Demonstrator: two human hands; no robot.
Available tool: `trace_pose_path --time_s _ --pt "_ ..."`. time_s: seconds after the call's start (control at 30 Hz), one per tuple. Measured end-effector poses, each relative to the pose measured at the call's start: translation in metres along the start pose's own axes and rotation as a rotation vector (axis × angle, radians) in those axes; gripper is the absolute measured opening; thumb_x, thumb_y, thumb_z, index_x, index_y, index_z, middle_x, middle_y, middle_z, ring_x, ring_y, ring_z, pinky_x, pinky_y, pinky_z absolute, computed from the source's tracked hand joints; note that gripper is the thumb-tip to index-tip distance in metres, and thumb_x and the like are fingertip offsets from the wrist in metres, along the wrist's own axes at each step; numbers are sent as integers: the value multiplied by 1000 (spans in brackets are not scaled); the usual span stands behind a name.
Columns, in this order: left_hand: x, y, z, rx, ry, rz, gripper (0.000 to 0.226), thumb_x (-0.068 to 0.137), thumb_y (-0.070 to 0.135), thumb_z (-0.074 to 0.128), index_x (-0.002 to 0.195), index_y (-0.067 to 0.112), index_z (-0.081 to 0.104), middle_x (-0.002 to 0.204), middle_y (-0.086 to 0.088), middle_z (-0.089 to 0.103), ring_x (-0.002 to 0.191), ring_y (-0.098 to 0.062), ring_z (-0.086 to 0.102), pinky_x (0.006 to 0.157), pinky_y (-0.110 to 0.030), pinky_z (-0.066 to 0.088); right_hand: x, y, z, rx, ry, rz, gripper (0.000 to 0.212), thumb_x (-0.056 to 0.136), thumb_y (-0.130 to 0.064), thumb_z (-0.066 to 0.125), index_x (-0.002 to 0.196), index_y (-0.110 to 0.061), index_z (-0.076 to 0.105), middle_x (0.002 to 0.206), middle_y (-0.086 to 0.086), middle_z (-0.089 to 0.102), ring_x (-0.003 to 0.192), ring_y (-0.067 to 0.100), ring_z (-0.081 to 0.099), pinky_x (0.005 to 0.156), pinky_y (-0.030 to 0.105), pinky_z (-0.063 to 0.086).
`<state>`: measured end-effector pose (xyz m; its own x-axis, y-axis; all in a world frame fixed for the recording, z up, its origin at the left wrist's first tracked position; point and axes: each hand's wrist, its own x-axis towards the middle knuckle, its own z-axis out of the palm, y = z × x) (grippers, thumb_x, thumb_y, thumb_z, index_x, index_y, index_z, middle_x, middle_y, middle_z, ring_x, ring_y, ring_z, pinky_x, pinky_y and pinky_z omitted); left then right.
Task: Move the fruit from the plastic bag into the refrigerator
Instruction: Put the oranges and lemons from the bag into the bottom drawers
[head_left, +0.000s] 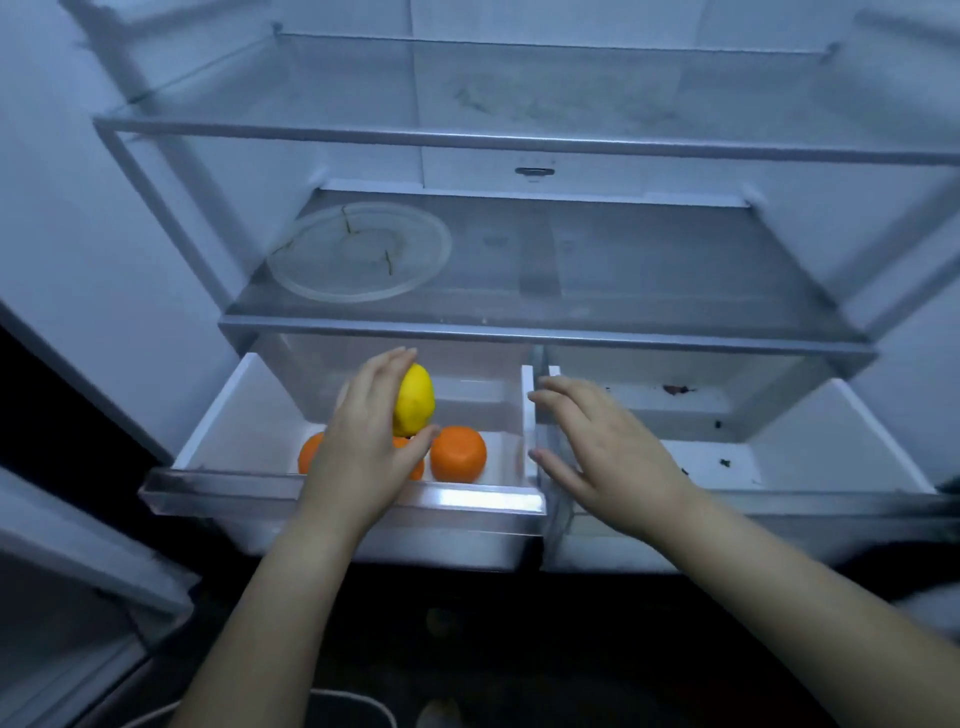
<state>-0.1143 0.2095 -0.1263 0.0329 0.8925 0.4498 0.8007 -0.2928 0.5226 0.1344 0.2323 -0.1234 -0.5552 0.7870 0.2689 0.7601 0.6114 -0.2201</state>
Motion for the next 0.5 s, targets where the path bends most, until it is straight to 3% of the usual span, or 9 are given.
trace_pose_path --time_s 0.23,0.33,0.5 --pt "14 69 55 -68 -173 136 67 79 22 74 137 16 41 136 0 44 124 -12 40 102 -13 24 -84 58 -23 -21 195 98 33 92 -39 49 108 -11 60 107 4 57 99 24 54 81 35 46" --pt "20 87 74 -72 -224 170 67 79 32 70 137 15 41 138 -1 43 126 -13 40 102 -23 31 -110 80 -25 -45 253 127 32 92 -39 51 104 -12 62 100 3 56 93 23 53 79 34 44" --pt "29 106 98 -80 -292 209 69 78 41 64 138 15 41 138 -2 44 127 -17 41 102 -24 30 -137 105 -20 -15 345 181 31 90 -42 56 96 -13 64 92 2 56 87 23 53 74 37 46"
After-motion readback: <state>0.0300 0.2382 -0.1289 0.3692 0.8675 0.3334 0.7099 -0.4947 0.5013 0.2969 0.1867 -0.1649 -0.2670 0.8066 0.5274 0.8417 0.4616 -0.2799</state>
